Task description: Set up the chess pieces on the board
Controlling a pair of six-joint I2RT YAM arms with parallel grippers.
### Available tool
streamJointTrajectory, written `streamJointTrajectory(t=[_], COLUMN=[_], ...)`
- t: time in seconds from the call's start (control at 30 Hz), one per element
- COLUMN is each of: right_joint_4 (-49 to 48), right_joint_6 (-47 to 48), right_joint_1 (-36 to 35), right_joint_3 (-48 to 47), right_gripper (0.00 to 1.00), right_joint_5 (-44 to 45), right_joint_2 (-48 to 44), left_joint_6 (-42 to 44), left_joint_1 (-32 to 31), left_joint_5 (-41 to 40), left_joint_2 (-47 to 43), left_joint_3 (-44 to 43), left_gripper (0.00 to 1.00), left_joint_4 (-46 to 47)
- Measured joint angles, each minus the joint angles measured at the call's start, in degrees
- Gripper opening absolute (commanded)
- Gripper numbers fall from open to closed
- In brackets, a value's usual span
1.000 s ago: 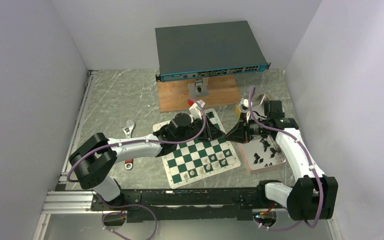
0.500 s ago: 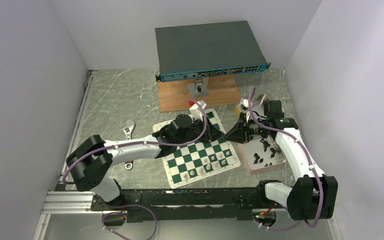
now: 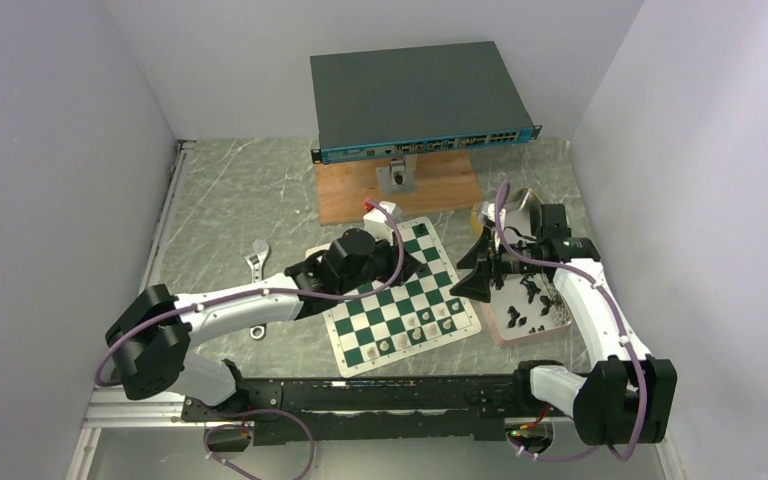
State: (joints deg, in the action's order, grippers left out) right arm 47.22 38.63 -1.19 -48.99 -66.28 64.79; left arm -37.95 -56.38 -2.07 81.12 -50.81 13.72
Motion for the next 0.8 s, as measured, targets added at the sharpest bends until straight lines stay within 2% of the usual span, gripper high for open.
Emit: streamJointTrajectory(t=[0.23,0.43,0.8], right_joint_4=[0.3,0.3,0.3], right_joint_6=[0.9,1.1,1.3], right_joint_1=[2.0,3.1,3.4], right_joint_3=[0.0,0.0,0.0], right_gripper=[0.84,0.84,0.85], right_joint_5=[0.9,1.5,1.7], right_joint_2=[-1.1,-1.1,-1.1], left_joint_6=[10.1,17.1,21.4], left_joint_1=[0.0,0.2,3.5], left_joint_5=[-8.7,-16.1,-19.2], left_joint_2=[-0.4,2.6,9.6], left_joint_3=[-0.2,-4.0,-7.4], left_gripper=[0.00,0.00,0.00], left_joint_4=[-10.3,-17.1,-19.8])
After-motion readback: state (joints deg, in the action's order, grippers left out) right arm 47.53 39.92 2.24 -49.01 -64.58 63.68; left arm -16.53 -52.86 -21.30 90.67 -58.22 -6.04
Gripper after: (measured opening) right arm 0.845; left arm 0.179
